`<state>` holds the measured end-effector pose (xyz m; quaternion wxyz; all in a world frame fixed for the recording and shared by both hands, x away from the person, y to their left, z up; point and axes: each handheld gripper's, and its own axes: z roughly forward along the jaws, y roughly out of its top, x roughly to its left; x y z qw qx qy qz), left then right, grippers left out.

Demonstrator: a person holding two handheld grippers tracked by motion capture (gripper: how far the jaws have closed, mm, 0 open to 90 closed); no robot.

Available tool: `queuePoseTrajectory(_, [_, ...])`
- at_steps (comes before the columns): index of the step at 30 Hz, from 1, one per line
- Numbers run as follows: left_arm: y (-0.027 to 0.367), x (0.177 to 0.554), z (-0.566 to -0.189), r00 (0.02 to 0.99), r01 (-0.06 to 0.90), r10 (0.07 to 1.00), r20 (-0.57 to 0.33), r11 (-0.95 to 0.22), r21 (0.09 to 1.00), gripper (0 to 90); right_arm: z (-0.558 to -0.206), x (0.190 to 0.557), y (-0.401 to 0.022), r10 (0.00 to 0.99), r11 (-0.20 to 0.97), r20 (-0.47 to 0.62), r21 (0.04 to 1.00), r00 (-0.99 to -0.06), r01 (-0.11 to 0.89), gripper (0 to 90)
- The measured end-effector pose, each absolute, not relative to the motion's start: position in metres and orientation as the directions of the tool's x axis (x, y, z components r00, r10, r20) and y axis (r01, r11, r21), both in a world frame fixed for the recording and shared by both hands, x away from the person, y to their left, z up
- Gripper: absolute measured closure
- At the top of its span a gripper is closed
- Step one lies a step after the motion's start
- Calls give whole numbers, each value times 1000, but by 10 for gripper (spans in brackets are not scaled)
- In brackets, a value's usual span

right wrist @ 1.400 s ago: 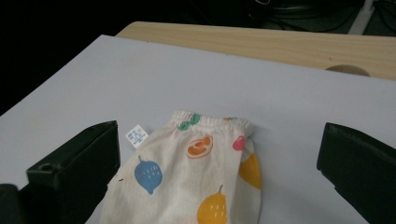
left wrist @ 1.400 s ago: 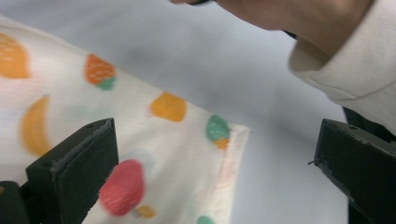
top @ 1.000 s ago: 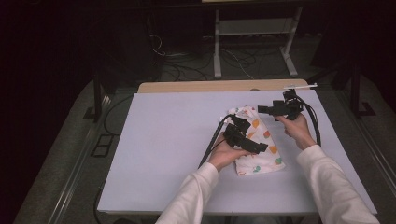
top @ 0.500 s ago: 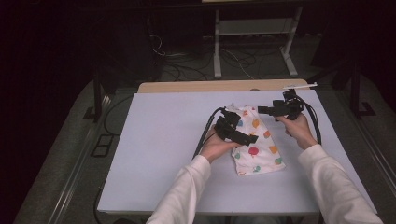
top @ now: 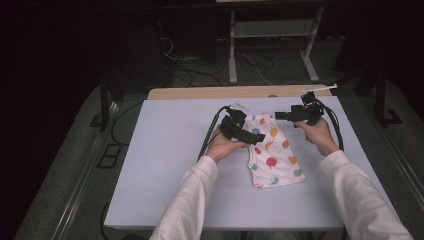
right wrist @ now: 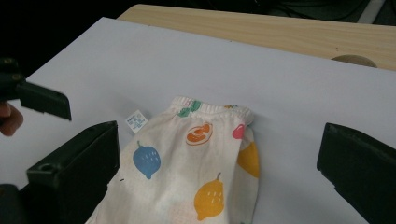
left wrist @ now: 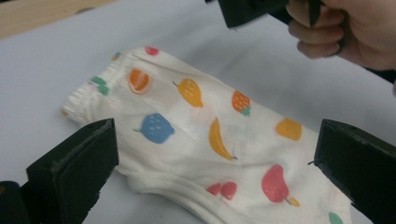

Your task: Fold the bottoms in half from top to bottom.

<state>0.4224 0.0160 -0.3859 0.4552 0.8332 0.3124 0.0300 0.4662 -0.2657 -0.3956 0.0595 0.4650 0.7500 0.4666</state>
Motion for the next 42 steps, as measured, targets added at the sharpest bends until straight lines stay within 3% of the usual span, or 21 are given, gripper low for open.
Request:
queuePoseTrajectory(26, [32, 478, -379, 752, 551, 612, -245, -380, 743, 0, -395, 487, -264, 756, 149, 358, 722, -549, 676, 0])
queuePoseTrajectory(42, [33, 495, -401, 693, 634, 628, -355, -297, 714, 0, -409, 497, -262, 762, 139, 381, 693, -524, 707, 0])
